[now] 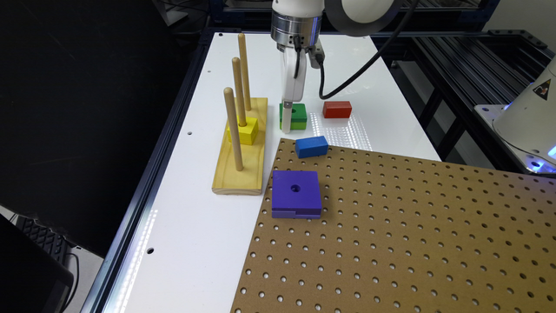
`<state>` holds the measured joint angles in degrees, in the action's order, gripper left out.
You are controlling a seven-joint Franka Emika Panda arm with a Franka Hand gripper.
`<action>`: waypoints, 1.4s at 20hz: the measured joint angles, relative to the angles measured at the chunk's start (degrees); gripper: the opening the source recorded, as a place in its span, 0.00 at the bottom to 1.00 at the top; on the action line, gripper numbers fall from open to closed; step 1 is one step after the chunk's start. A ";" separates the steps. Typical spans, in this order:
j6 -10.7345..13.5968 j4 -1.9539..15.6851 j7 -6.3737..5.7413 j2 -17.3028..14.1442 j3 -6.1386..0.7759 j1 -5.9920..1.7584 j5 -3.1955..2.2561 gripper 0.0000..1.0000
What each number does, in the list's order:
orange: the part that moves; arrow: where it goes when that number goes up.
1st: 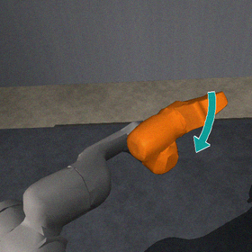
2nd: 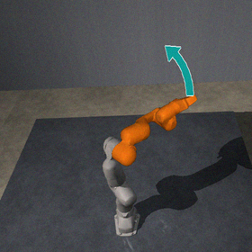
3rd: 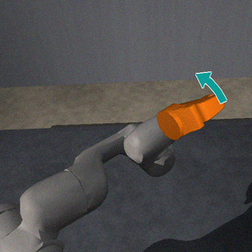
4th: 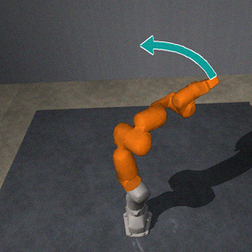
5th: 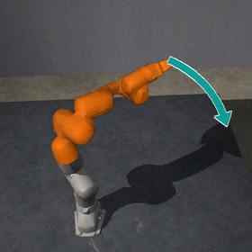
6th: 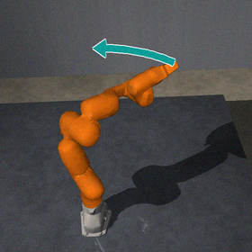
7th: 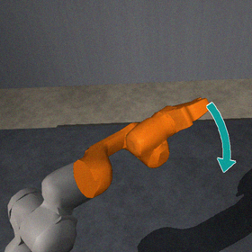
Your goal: Pick up green block.
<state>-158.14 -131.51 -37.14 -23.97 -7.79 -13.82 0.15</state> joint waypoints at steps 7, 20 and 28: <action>1.17 -0.04 0.00 1.06 0.08 -0.08 0.00 0.00; 9.17 -0.10 -0.12 8.45 0.01 -0.08 0.02 0.00; 14.15 -0.14 -0.27 13.75 -0.13 -0.08 0.09 0.00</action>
<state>-143.99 -131.64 -37.41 -10.22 -7.91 -13.89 0.23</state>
